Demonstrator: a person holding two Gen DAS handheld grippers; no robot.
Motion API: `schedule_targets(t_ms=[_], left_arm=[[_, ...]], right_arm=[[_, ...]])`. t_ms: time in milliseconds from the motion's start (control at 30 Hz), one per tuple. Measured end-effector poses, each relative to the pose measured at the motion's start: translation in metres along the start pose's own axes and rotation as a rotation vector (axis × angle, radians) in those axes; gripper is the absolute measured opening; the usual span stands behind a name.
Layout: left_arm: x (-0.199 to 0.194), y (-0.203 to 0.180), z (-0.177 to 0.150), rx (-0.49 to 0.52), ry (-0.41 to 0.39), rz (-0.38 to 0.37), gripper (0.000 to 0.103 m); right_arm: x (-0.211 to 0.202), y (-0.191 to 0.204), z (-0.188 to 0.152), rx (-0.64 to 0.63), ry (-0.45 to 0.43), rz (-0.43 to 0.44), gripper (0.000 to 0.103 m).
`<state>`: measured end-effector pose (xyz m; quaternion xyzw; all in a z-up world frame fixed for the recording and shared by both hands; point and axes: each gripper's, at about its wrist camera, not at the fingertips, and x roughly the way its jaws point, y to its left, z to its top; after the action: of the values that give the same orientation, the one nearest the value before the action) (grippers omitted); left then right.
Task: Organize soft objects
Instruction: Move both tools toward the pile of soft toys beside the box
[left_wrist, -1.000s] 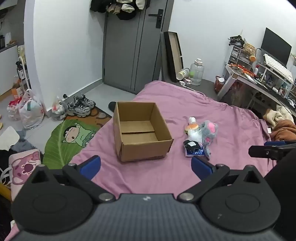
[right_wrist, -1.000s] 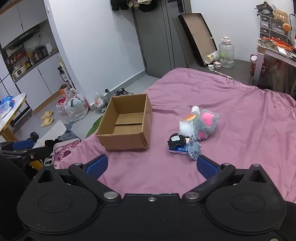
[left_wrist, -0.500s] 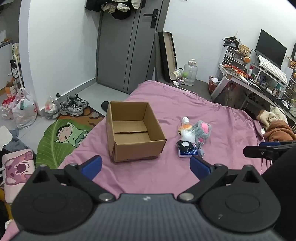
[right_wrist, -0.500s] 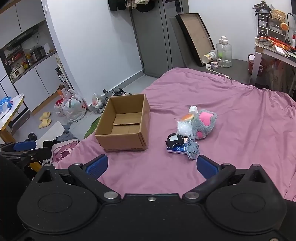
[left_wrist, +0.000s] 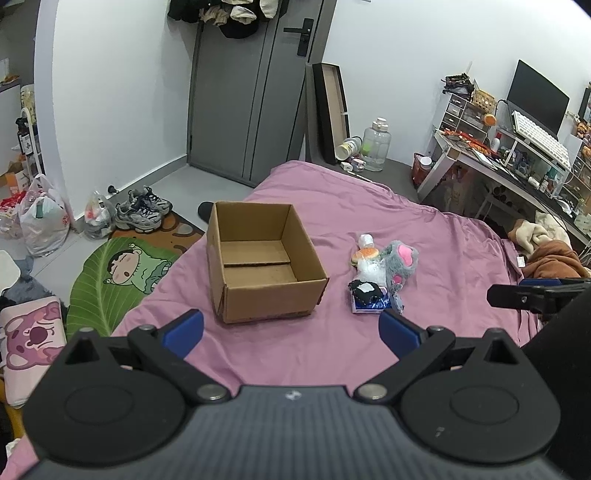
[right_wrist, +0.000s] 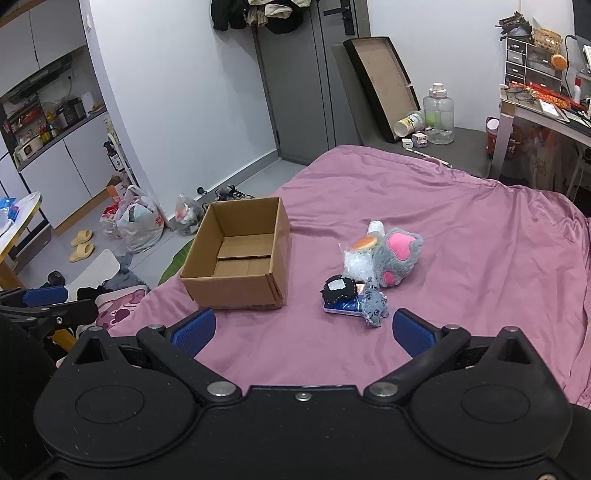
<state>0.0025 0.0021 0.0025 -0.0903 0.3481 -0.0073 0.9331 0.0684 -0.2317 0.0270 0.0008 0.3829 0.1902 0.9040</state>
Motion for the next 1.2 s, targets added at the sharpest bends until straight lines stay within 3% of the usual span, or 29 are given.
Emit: schedule_targets(t_ms=[300,1200], left_arm=[[-0.002,-0.0031,0.002,0.006,-0.009,0.017,0.101],[-0.0023,-0.009,-0.0001,0.023,-0.041,0.005,0.101]], right_arm=[[-0.0047,0.0018,-0.0004,-0.023,-0.04,-0.005,0.103],[-0.0054,-0.0018,-0.0021,0.002,-0.04,-0.004,0.103]])
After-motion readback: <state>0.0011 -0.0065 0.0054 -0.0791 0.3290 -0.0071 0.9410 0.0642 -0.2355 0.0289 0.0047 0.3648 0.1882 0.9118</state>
